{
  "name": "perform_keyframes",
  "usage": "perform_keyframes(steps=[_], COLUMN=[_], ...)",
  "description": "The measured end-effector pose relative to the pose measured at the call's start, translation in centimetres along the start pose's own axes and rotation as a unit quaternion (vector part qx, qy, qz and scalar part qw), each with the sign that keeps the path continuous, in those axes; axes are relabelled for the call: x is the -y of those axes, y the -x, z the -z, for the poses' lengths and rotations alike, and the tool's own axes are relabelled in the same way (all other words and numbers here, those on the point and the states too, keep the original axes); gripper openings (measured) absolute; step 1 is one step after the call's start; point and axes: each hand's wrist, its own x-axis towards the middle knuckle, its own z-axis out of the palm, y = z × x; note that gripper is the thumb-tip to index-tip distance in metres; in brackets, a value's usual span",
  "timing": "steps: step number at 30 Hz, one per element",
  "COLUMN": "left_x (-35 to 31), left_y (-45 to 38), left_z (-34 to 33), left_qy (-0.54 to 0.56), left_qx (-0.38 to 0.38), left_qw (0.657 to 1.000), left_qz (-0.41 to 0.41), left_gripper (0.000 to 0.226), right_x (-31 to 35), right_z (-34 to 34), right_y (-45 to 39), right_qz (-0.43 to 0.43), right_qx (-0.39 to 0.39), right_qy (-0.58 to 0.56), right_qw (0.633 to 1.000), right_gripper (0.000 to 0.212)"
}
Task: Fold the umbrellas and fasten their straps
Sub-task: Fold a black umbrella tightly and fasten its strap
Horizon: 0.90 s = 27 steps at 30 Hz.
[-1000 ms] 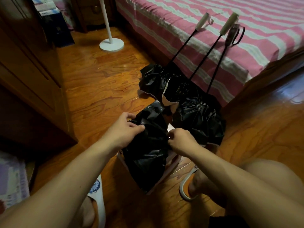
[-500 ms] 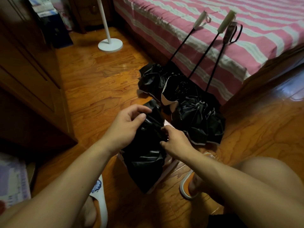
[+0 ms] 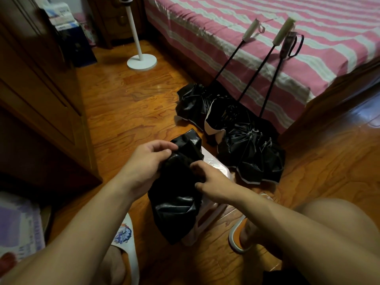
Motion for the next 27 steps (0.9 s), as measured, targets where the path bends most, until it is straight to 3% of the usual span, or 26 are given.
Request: perform_keyframes(steps=[2, 6, 9, 11, 15, 18, 20, 22, 25, 27], left_x=[0.3, 0.0, -0.7, -1.0, -0.7, -0.6, -0.7, -0.7, -0.7, -0.6], left_y=[0.4, 0.4, -0.5, -1.0, -1.0, -0.7, -0.5, -0.6, -0.6, -0.5], left_z=[-0.3, -0.9, -0.2, 0.5, 0.7, -0.1, -0.4, -0.4, -0.2, -0.3], left_qy=[-0.025, -0.048, 0.007, 0.059, 0.061, 0.084, 0.122, 0.127, -0.009, -0.032], left_qx=[0.021, -0.034, -0.117, -0.116, -0.036, 0.083, 0.128, 0.125, 0.074, 0.06], left_qw=[0.998, 0.988, 0.988, 0.989, 0.996, 0.99, 0.981, 0.981, 0.991, 0.992], left_qz=[-0.047, -0.143, -0.101, -0.071, -0.056, -0.072, -0.08, -0.083, -0.112, -0.109], left_gripper=[0.025, 0.025, 0.025, 0.025, 0.022, 0.039, 0.049, 0.051, 0.051, 0.056], right_x=[-0.1, 0.1, 0.6, 1.0, 0.7, 0.7, 1.1, 1.2, 1.3, 1.6], right_z=[-0.4, -0.3, 1.2, 2.3, 3.1, 3.8, 4.4, 5.0, 5.4, 5.4], right_y=[-0.3, -0.6, -1.2, -1.2, -0.8, -0.7, -0.6, -0.7, -0.5, -0.3], right_qz=[0.013, 0.024, 0.0, -0.022, -0.022, -0.003, 0.005, -0.001, -0.025, -0.041], right_qx=[0.015, -0.007, -0.09, -0.118, -0.028, 0.021, -0.005, -0.05, -0.073, -0.074], right_qy=[0.034, 0.041, -0.124, -0.221, -0.287, -0.334, -0.351, -0.376, -0.38, -0.376], right_qw=[0.999, 0.999, 0.988, 0.968, 0.957, 0.942, 0.936, 0.925, 0.922, 0.923], right_gripper=[0.061, 0.01, 0.01, 0.019, 0.039, 0.061, 0.058, 0.051, 0.042, 0.036])
